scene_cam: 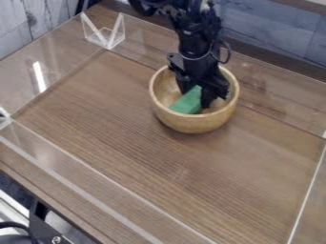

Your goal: Move green stick from inside the wooden bowl to the table next to it

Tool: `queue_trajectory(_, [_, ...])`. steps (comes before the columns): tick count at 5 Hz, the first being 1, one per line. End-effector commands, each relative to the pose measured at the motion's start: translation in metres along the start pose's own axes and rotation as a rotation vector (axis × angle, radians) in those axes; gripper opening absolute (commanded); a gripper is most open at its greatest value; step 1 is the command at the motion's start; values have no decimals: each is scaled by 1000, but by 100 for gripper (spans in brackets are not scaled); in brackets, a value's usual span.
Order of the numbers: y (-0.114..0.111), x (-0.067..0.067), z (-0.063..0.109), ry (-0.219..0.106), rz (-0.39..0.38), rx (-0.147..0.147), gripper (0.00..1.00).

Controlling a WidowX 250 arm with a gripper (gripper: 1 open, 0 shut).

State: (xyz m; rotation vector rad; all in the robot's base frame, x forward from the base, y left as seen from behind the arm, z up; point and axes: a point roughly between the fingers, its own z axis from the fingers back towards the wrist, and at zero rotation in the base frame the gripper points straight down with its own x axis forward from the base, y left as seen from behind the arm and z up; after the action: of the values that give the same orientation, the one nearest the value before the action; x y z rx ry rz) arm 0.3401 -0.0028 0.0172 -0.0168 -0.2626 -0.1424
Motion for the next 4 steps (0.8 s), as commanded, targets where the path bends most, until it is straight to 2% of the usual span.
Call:
queue_trajectory(1, [-20,-38,-7,101,13,-49,0])
queue_trajectory(2, [-13,-48,3,96,72,-46,0])
queue_trajectory(4, [-4,-39,7,101,102,-49,0])
